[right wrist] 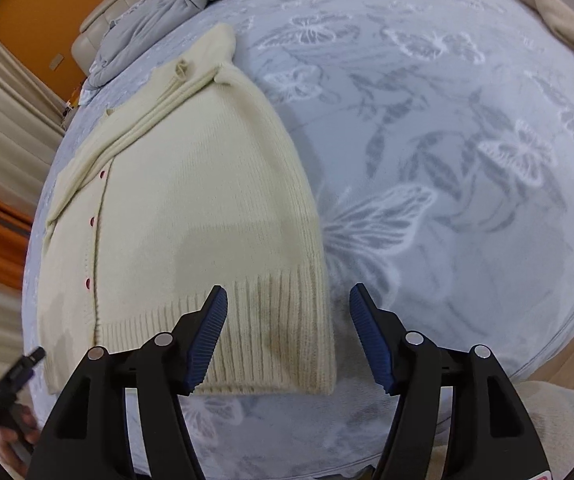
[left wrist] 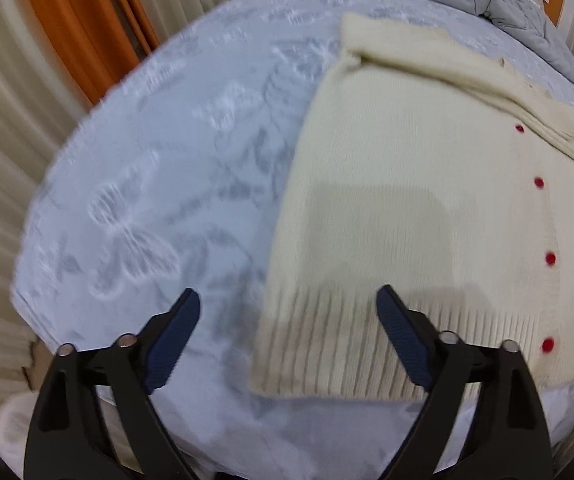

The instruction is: Fold small clothes

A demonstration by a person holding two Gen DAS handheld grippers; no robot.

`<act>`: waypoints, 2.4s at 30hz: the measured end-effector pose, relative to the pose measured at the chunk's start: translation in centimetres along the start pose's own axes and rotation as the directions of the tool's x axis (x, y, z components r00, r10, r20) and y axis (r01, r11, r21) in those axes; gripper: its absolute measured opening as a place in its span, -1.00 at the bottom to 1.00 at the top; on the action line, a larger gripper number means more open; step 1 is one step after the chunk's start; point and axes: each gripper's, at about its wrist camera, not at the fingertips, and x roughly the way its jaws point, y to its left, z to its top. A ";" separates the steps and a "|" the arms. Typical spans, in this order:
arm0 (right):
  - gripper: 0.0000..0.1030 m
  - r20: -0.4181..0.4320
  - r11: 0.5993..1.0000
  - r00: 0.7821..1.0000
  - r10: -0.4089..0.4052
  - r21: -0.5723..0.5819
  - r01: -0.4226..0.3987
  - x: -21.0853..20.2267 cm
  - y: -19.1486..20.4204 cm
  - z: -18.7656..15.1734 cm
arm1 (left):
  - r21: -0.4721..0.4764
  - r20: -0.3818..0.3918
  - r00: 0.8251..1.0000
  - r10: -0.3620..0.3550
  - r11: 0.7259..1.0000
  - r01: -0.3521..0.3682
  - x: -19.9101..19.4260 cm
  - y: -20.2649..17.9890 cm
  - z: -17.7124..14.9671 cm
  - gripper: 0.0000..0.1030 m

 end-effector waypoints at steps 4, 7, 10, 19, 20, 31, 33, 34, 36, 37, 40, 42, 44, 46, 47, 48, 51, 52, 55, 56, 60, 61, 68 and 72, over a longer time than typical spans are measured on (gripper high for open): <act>0.41 -0.033 1.000 0.999 0.021 0.015 -0.021 1.0 0.2 -0.2 | -0.110 -0.057 0.993 -0.099 0.990 0.092 2.0 1.3 -0.9 0.73; 0.44 -0.031 0.999 0.999 0.041 0.015 -0.041 1.2 0.5 -0.2 | -0.161 -0.045 0.987 -0.154 0.976 0.145 2.2 1.6 -0.8 0.79; 0.44 -0.030 0.996 0.995 0.092 0.014 -0.091 1.3 0.7 -0.1 | -0.153 -0.047 0.982 -0.183 0.973 0.173 2.3 1.2 -0.7 0.79; -0.62 -0.073 0.978 0.975 0.208 0.036 -0.206 2.3 0.9 0.1 | -0.133 -0.016 0.949 -0.315 0.941 0.310 1.8 1.1 -0.4 -0.64; -0.65 -0.071 0.978 0.975 0.210 0.037 -0.207 2.3 1.0 0.1 | -0.152 -0.017 0.943 -0.332 0.933 0.325 1.8 1.6 -0.4 -0.66; -0.25 -0.086 0.964 0.961 0.264 0.062 -0.259 2.5 1.1 -0.3 | -0.352 0.018 0.906 -0.423 0.845 0.401 2.8 4.9 -0.8 -0.47; -0.25 -0.087 0.964 0.961 0.263 0.053 -0.259 2.6 1.3 -0.3 | -0.361 0.021 0.901 -0.433 0.837 0.410 3.0 4.9 -0.7 -0.47; -0.39 -0.087 0.965 0.961 0.263 0.046 -0.260 2.7 1.4 -0.2 | -0.359 0.019 0.899 -0.438 0.836 0.415 3.1 4.7 -0.5 -0.53; -0.84 -0.078 0.964 0.961 0.267 0.038 -0.264 2.7 1.5 -0.1 | -0.345 0.007 0.891 -0.454 0.835 0.428 3.1 4.7 -0.3 -0.82; -0.85 -0.067 0.964 0.962 0.265 0.029 -0.264 2.5 1.6 0.0 | -0.340 0.009 0.893 -0.451 0.838 0.427 2.7 4.8 -0.4 -0.84; -0.86 -0.015 0.961 0.961 0.276 -0.013 -0.276 0.2 2.4 -0.1 | -0.303 0.030 0.896 -0.443 0.850 0.430 0.7 4.4 0.0 -0.85; -0.87 0.012 0.950 0.950 0.311 -0.018 -0.310 -1.9 2.8 -0.3 | -0.265 0.068 0.887 -0.457 0.849 0.458 -2.1 4.3 0.0 -0.86; -0.87 0.031 0.940 0.939 0.341 -0.039 -0.340 -4.4 3.0 -0.8 | -0.242 0.090 0.868 -0.488 0.835 0.494 -4.4 4.4 -0.4 -0.86; -0.87 0.054 0.936 0.936 0.349 -0.073 -0.345 -6.8 3.0 -1.5 | -0.218 0.106 0.860 -0.500 0.832 0.510 -6.9 4.5 -1.4 -0.86; -0.87 0.057 0.934 0.934 0.352 -0.089 -0.347 -8.1 2.8 -2.1 | -0.213 0.106 0.856 -0.506 0.829 0.516 -7.8 4.8 -2.1 -0.86; -0.88 0.054 0.934 0.936 0.349 -0.101 -0.342 -8.8 2.7 -2.5 | -0.210 0.101 0.853 -0.513 0.827 0.522 -8.7 5.0 -3.1 -0.86; -0.87 0.020 0.931 0.940 0.339 -0.147 -0.333 -11.9 1.3 -5.5 | -0.189 0.067 0.854 -0.516 0.834 0.518 -11.3 6.0 -6.3 -0.86; -0.87 0.010 0.926 0.938 0.346 -0.166 -0.339 -12.7 0.9 -6.3 | -0.180 0.057 0.853 -0.519 0.835 0.520 -12.2 6.3 -7.4 -0.86; -0.87 -0.037 0.866 0.912 0.410 -0.298 -0.401 -16.2 -0.1 -9.0 | -0.151 0.018 0.851 -0.525 0.839 0.522 -15.1 7.4 -10.9 -0.86; -0.86 -0.052 0.827 0.897 0.439 -0.369 -0.425 -18.0 -0.3 -9.9 | -0.139 0.002 0.848 -0.530 0.840 0.525 -16.3 7.8 -12.1 -0.86; -0.86 -0.051 0.734 0.850 0.525 -0.479 -0.482 -23.0 -0.9 -10.5 | -0.129 -0.008 0.827 -0.563 0.820 0.557 -20.8 9.1 -14.2 -0.86; -0.86 -0.036 0.719 0.836 0.547 -0.491 -0.492 -24.1 -0.7 -10.0 | -0.117 0.013 0.823 -0.567 0.817 0.565 -21.9 9.2 -13.7 -0.86; -0.79 0.085 0.775 0.797 0.597 -0.317 -0.547 -18.7 2.2 -0.3 | -0.050 0.148 0.863 -0.484 0.867 0.495 -20.4 5.3 -2.0 -0.82; -0.39 0.167 0.907 0.895 0.414 -0.155 -0.391 -10.9 2.4 4.0 | -0.079 0.136 0.903 -0.407 0.904 0.420 -12.2 1.3 3.5 -0.44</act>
